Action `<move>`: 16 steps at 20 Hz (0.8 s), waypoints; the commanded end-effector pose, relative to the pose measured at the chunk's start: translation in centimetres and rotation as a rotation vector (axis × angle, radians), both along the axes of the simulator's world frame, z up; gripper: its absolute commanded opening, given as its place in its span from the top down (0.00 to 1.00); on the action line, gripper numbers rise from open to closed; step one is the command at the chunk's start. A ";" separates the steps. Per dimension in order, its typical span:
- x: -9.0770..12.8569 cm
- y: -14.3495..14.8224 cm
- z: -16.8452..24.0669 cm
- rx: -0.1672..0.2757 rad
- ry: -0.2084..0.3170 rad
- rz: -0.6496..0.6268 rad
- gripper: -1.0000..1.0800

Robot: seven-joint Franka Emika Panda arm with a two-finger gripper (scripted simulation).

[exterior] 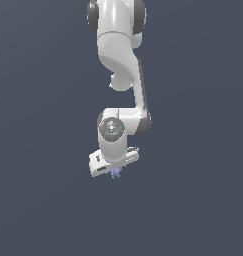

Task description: Pick up the object and move it to a goal position.

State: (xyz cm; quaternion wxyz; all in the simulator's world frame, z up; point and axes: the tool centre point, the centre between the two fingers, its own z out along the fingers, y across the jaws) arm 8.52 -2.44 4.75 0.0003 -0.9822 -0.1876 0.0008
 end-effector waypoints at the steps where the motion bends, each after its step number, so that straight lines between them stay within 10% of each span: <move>1: 0.1 -0.6 1.1 0.000 -0.002 -0.001 1.00; 16: 1.2 -7.8 14.2 0.000 -0.002 0.000 1.00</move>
